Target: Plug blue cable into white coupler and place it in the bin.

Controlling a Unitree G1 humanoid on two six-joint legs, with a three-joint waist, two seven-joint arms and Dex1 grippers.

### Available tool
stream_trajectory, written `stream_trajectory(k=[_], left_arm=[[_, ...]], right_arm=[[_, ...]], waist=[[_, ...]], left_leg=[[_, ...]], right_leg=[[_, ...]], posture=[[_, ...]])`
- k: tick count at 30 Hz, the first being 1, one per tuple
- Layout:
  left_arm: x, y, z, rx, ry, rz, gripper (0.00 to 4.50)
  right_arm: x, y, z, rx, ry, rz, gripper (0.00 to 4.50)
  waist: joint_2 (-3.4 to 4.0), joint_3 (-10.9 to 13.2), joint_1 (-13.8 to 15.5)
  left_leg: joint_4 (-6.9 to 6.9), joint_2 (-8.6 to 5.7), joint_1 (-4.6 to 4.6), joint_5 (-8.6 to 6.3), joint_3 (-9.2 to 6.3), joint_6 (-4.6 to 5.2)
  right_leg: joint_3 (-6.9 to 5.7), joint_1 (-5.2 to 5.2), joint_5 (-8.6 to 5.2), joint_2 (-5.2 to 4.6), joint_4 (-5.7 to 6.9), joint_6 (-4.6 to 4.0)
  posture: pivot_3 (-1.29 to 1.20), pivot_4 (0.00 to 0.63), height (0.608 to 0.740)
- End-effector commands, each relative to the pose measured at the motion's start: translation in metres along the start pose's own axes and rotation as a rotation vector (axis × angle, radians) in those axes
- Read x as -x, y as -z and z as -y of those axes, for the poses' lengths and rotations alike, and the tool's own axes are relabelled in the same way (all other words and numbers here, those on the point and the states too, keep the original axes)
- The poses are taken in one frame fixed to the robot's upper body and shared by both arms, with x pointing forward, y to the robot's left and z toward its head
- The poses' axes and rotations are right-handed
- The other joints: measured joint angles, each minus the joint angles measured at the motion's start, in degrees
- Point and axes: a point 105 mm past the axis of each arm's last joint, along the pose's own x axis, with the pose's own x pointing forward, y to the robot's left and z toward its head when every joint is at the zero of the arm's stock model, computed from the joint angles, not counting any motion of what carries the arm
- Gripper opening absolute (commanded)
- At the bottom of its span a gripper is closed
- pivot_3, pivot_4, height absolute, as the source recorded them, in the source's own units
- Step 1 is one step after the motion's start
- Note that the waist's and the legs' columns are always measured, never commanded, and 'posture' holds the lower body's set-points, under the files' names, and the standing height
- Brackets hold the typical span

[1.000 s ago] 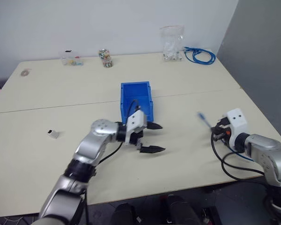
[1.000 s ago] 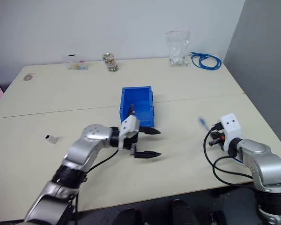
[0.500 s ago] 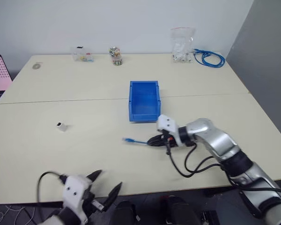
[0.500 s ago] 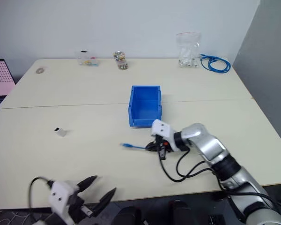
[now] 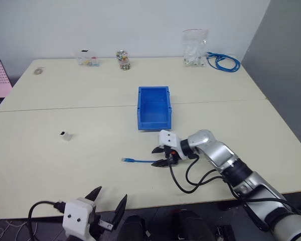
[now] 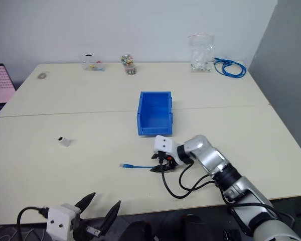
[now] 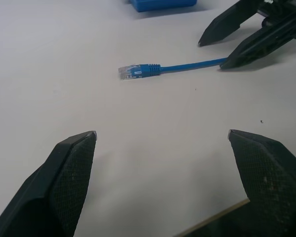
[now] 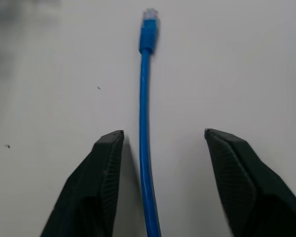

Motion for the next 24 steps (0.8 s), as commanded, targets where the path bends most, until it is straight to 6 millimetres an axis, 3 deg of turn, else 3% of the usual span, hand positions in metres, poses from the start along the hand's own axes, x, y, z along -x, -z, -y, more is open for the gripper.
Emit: stream_trajectory(k=[1,4,5,7,8,9,14,18,24], left_arm=[[-0.012,-0.02,-0.031,-0.094,0.141,0.008,4.5],[-0.042,-0.037,-0.061,-0.206,0.347,-0.038,4.5],[-0.053,-0.044,-0.069,-0.234,0.438,-0.071,4.5],[-0.069,-0.046,-0.076,-0.311,0.599,-0.167,4.5],[-0.074,-0.044,-0.076,-0.338,0.666,-0.208,4.5],[-0.079,-0.042,-0.076,-0.36,0.72,-0.239,4.5],[-0.113,-0.036,-0.09,-0.514,0.825,-0.301,4.5],[-0.128,-0.027,-0.079,-0.528,0.967,-0.342,4.5],[-0.126,-0.013,-0.07,-0.537,1.064,-0.359,4.5]], right_arm=[[0.037,-0.028,-0.01,-0.025,0.079,0.116,3.73],[0.066,-0.033,-0.03,-0.094,0.13,0.194,4.37],[0.075,-0.035,-0.038,-0.116,0.149,0.223,4.37],[0.086,-0.032,-0.053,-0.143,0.168,0.23,4.37],[0.088,-0.026,-0.058,-0.149,0.18,0.198,4.37],[0.09,-0.02,-0.064,-0.155,0.189,0.171,4.37],[0.1,-0.015,-0.082,-0.205,0.225,0.164,4.37],[0.104,-0.018,-0.083,-0.246,0.288,0.186,4.37],[0.108,-0.018,-0.083,-0.275,0.347,0.189,4.37]], waist=[[-0.03,0.0,0.0],[-0.08,0.0,-0.6],[-0.14,0.0,-2.1],[-0.03,0.1,0.1],[-0.04,0.1,0.3],[0.07,0.1,0.3],[0.13,0.1,-0.7],[-0.03,0.1,-0.6],[-0.03,0.0,-0.3]], left_leg=[[0.03,-0.02,0.0,0.0,-0.05,-0.01],[0.06,0.06,0.18,0.0,-0.1,-0.02],[0.05,-0.01,0.23,0.01,-0.16,-0.02],[0.04,-0.4,0.19,0.03,-0.11,-0.05],[0.04,0.05,0.09,0.09,-0.11,-0.16],[0.03,0.11,0.05,0.09,-0.35,-0.16],[-0.03,-0.02,0.05,0.09,-0.07,-0.16],[0.0,0.08,-0.04,0.08,-0.18,-0.14],[0.03,-0.01,-0.04,0.08,-0.27,-0.15]], right_leg=[[-0.09,-0.03,0.0,0.01,0.13,0.0],[0.03,-0.03,-0.01,0.08,0.46,-0.01],[0.04,-0.05,-0.04,0.09,0.62,-0.06],[-0.24,0.01,-0.24,0.05,0.84,-0.21],[-0.64,-0.39,-0.29,0.19,0.78,-0.29],[-0.96,-0.07,-0.31,0.33,0.79,-0.35],[-0.74,0.0,-0.36,0.12,0.75,-0.4],[-0.9,-0.05,-0.35,0.18,0.77,-0.4],[-0.97,0.06,-0.36,0.1,0.76,-0.39]], posture=[[0.0,0.15,0.74],[0.0,0.15,0.74],[0.0,0.15,0.74],[0.0,0.15,0.74],[0.0,0.15,0.74],[0.0,0.15,0.74],[0.0,0.15,0.74],[0.0,0.15,0.74],[0.0,0.15,0.74]])
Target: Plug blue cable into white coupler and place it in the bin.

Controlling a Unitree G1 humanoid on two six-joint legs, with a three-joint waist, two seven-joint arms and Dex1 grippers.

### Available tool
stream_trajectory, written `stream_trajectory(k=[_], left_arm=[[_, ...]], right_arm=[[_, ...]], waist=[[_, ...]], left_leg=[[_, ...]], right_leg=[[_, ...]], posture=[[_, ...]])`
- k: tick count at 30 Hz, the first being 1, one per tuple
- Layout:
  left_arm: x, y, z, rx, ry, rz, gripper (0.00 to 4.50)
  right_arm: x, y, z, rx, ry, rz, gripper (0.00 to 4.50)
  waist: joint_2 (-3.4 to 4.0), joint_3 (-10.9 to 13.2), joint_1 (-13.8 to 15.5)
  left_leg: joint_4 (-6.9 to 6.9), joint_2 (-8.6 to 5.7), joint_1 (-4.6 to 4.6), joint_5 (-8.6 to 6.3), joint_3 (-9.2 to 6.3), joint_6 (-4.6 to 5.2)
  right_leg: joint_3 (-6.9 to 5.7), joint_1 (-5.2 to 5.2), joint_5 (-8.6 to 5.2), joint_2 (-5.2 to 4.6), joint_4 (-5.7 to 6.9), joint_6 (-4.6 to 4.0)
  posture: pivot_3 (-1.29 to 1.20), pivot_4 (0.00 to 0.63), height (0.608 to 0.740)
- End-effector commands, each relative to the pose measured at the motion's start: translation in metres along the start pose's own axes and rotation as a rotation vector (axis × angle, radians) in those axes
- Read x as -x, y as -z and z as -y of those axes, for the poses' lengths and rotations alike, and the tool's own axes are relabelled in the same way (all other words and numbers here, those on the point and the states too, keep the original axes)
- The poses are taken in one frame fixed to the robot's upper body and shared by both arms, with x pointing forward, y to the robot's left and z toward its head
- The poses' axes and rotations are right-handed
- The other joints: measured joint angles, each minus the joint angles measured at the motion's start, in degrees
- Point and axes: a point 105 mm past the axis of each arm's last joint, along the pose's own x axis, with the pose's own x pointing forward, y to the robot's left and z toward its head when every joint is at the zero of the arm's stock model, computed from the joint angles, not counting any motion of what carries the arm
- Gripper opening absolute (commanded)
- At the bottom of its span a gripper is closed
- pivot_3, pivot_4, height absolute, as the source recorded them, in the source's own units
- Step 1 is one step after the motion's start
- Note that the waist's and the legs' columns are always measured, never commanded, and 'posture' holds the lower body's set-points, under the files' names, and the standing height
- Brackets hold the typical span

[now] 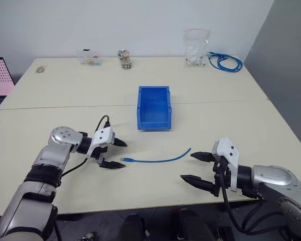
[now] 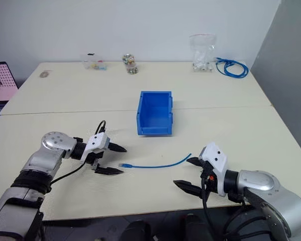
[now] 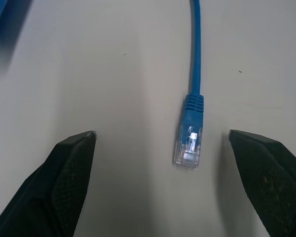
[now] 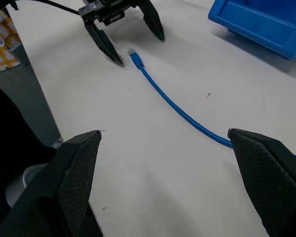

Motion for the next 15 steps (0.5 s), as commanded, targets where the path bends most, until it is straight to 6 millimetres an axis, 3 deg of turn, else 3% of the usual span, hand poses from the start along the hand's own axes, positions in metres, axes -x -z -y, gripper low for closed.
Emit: stream_trajectory(k=[1,7,15], left_arm=[[-0.013,0.015,0.021,0.021,0.123,-0.025,4.32],[-0.016,0.015,0.027,0.029,0.136,0.002,3.35],[-0.006,0.031,0.04,0.079,0.157,-0.06,2.38]], right_arm=[[0.005,-0.008,-0.004,0.025,0.025,0.026,4.4],[0.005,-0.007,-0.004,0.01,0.038,0.026,4.41],[0.006,-0.007,-0.001,0.004,0.044,0.022,4.41]], waist=[[-0.01,0.0,0.0],[0.0,0.0,-0.1],[0.02,-0.1,-0.4]], left_leg=[[0.02,0.0,0.02,0.0,0.01,0.0],[0.03,0.02,0.17,0.0,-0.08,0.0],[0.01,0.06,0.25,0.0,-0.15,0.0]], right_leg=[[0.02,0.03,0.0,-0.01,-0.02,0.01],[-0.02,0.22,-0.01,-0.01,-0.03,0.02],[-0.02,0.3,-0.01,0.0,-0.04,0.02]], posture=[[0.0,0.15,0.74],[0.0,0.15,0.74],[0.0,0.15,0.74]])
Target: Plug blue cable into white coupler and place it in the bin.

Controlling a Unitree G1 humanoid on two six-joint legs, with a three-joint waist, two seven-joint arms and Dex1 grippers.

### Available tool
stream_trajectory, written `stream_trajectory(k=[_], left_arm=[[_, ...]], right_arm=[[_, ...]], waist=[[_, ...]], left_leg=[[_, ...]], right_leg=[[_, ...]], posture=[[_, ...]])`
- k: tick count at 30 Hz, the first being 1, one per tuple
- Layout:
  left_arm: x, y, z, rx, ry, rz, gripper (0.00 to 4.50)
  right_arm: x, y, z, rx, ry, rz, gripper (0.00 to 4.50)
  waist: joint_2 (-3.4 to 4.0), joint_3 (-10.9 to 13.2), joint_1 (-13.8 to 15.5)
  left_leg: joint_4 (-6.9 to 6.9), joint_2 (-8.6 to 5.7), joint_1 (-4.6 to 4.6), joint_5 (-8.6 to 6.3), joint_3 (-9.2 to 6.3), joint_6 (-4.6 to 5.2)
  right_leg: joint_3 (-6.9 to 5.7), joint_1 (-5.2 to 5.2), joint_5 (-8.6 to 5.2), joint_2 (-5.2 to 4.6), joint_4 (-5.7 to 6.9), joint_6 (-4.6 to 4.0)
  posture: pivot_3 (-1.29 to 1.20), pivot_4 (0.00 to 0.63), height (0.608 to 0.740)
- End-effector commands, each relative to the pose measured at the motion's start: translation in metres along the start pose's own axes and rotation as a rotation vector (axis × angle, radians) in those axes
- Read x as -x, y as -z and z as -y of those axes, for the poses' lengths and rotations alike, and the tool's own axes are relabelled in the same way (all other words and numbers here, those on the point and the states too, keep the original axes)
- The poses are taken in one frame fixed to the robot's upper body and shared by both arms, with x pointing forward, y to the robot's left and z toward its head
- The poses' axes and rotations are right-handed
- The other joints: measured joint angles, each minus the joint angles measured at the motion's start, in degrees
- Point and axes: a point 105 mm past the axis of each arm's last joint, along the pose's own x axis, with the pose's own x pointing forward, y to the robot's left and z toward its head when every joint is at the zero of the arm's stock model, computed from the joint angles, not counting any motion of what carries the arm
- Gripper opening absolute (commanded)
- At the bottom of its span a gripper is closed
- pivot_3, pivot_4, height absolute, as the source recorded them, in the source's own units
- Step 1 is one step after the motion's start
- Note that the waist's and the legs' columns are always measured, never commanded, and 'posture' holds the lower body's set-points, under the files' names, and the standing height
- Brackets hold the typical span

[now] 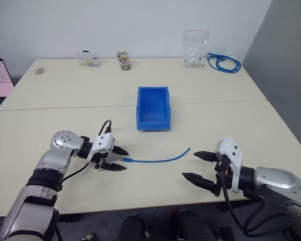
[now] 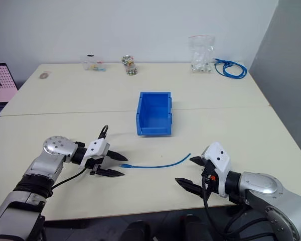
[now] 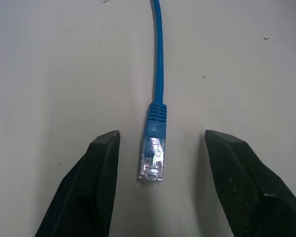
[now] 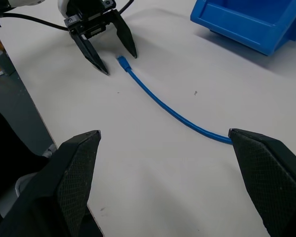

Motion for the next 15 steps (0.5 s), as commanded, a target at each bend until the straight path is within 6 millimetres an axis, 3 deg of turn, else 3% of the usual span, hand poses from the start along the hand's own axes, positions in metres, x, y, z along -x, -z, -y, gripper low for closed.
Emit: stream_trajectory(k=[1,9,15], left_arm=[[-0.003,0.026,0.022,0.096,0.095,-0.085,2.22],[0.011,0.036,0.022,0.112,0.081,-0.154,1.18],[-0.002,0.023,0.015,0.137,0.056,-0.067,0.41]], right_arm=[[0.003,-0.006,-0.002,0.024,-0.001,0.027,4.41],[0.002,-0.003,0.0,0.025,0.002,0.008,4.41],[-0.003,-0.006,0.002,0.022,0.007,0.023,4.41]], waist=[[0.01,0.0,-0.1],[0.04,0.0,-0.3],[0.14,-0.1,-0.4]], left_leg=[[-0.02,0.0,0.02,0.0,0.0,0.0],[-0.04,0.08,0.07,0.0,-0.01,0.0],[-0.05,0.1,0.11,0.0,-0.02,0.01]], right_leg=[[0.0,0.0,0.0,0.0,0.0,0.0],[-0.01,0.0,-0.01,0.01,0.02,-0.01],[-0.02,0.01,-0.01,0.03,0.05,-0.02]], posture=[[0.0,0.15,0.74],[0.0,0.15,0.74],[0.0,0.15,0.74]])
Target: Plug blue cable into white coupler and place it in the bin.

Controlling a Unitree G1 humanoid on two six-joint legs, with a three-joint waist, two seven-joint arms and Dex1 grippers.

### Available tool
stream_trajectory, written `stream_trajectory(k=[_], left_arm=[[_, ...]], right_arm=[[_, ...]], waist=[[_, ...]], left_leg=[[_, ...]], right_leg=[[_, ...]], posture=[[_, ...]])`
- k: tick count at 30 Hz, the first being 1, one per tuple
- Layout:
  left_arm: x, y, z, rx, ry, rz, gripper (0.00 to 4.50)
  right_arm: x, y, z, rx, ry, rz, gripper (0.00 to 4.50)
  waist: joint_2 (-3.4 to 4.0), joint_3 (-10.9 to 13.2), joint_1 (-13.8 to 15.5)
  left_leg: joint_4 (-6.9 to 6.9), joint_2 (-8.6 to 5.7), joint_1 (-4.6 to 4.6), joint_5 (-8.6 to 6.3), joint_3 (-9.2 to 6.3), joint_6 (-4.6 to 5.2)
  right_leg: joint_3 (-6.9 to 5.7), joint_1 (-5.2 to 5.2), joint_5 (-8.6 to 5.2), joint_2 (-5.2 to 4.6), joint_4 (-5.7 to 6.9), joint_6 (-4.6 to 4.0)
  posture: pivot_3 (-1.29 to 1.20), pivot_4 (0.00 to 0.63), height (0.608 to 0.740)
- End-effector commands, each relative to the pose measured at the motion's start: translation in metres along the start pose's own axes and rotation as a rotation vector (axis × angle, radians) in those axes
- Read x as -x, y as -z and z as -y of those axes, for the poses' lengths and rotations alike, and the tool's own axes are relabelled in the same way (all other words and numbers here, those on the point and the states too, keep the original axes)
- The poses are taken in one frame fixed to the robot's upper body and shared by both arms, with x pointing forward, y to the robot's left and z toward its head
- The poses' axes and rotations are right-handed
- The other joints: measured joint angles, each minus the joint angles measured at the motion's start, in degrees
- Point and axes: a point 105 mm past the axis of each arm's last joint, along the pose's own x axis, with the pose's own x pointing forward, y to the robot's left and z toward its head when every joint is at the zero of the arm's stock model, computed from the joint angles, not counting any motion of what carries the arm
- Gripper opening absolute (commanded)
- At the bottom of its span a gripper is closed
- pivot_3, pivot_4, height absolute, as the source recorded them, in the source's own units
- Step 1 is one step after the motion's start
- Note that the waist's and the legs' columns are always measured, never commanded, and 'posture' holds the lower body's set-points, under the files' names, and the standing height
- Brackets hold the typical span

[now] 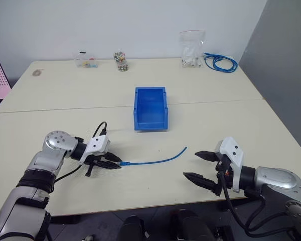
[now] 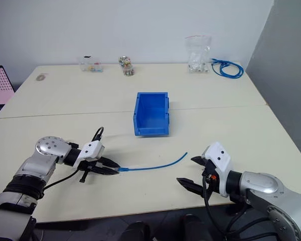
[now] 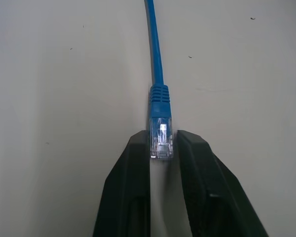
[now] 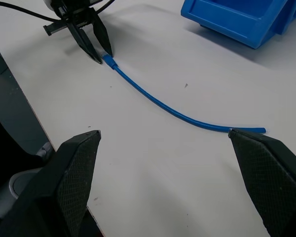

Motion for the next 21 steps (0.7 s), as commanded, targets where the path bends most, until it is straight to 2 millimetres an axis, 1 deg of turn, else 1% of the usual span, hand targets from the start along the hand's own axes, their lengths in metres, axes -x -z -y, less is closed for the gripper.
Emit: stream_trajectory(k=[1,2,4,7,9,11,13,15,17,19,21], left_arm=[[-0.018,0.004,0.008,0.141,0.033,0.026,0.33],[-0.02,-0.006,0.006,0.192,0.024,0.071,0.29],[-0.023,-0.037,0.004,0.313,0.039,0.194,0.27],[-0.024,-0.091,0.011,0.495,0.125,0.37,0.27],[-0.021,-0.131,0.013,0.617,0.206,0.51,0.27],[-0.02,-0.155,0.015,0.701,0.271,0.592,0.27],[-0.021,-0.17,0.016,0.764,0.315,0.651,0.27],[-0.024,-0.177,0.021,0.804,0.351,0.678,0.27],[-0.032,-0.177,0.031,0.812,0.375,0.67,0.27],[-0.043,-0.178,0.045,0.816,0.425,0.666,0.27],[-0.045,-0.178,0.052,0.823,0.444,0.672,0.27]], right_arm=[[-0.002,-0.008,0.0,0.011,0.002,0.039,4.41],[-0.002,-0.008,0.0,-0.002,0.001,0.045,4.41],[0.0,-0.008,-0.002,-0.062,-0.012,0.065,4.41],[0.003,-0.008,-0.009,-0.211,-0.089,0.114,4.41],[0.007,-0.01,-0.014,-0.346,-0.17,0.171,4.41],[0.01,-0.016,-0.017,-0.452,-0.227,0.226,4.41],[0.01,-0.028,-0.02,-0.529,-0.288,0.285,4.41],[0.01,-0.039,-0.024,-0.577,-0.337,0.319,4.41],[0.008,-0.048,-0.026,-0.611,-0.373,0.343,4.41],[0.005,-0.06,-0.023,-0.668,-0.393,0.396,4.41],[0.004,-0.068,-0.022,-0.705,-0.406,0.421,4.41]], waist=[[0.11,-0.1,0.0],[0.18,-0.1,0.1],[0.17,-0.1,0.3],[-0.25,0.1,0.8],[-0.32,0.2,1.0],[-0.35,0.2,0.9],[-0.32,0.2,0.6],[-0.27,0.2,0.0],[-0.25,0.2,-1.0],[-0.24,0.2,-1.1],[-0.24,0.2,-0.9]], left_leg=[[0.0,-0.01,0.0,0.0,0.0,0.0],[0.0,-0.03,-0.01,0.0,0.0,0.0],[0.02,-0.09,-0.06,0.0,0.0,0.0],[0.12,-0.01,-0.3,0.0,-0.16,-0.01],[0.17,0.12,-0.45,0.01,-0.32,-0.01],[0.2,0.0,-0.47,0.01,-0.34,-0.01],[0.18,-0.08,-0.39,0.0,-0.24,-0.01],[0.09,-0.14,-0.18,0.0,-0.18,0.0],[0.03,-0.21,-0.13,0.0,-0.16,0.0],[0.03,-0.07,-0.03,0.0,-0.21,0.0],[0.02,-0.03,-0.05,0.0,-0.23,-0.01]], right_leg=[[0.01,0.01,0.0,0.0,0.0,0.0],[0.01,0.01,0.0,0.0,0.0,0.0],[0.02,0.03,0.0,0.0,-0.01,0.0],[-0.02,-0.01,-0.01,-0.06,-0.06,0.03],[-0.15,-0.03,-0.04,-0.13,-0.1,0.08],[-0.19,0.0,-0.09,-0.26,-0.08,0.19],[-0.12,0.03,-0.07,-0.26,-0.09,0.23],[0.01,0.16,-0.07,-0.24,-0.1,0.25],[0.1,0.18,-0.07,-0.18,-0.1,0.24],[0.23,0.14,-0.07,-0.12,-0.07,0.23],[0.11,0.12,-0.08,-0.1,-0.04,0.21]], posture=[[0.0,0.15,0.74],[0.0,0.15,0.74],[0.0,0.15,0.74],[0.0,0.15,0.74],[0.0,0.15,0.74],[0.0,0.15,0.74],[0.0,0.15,0.74],[0.0,0.15,0.74],[0.0,0.15,0.74],[0.0,0.15,0.74],[0.0,0.15,0.74]])
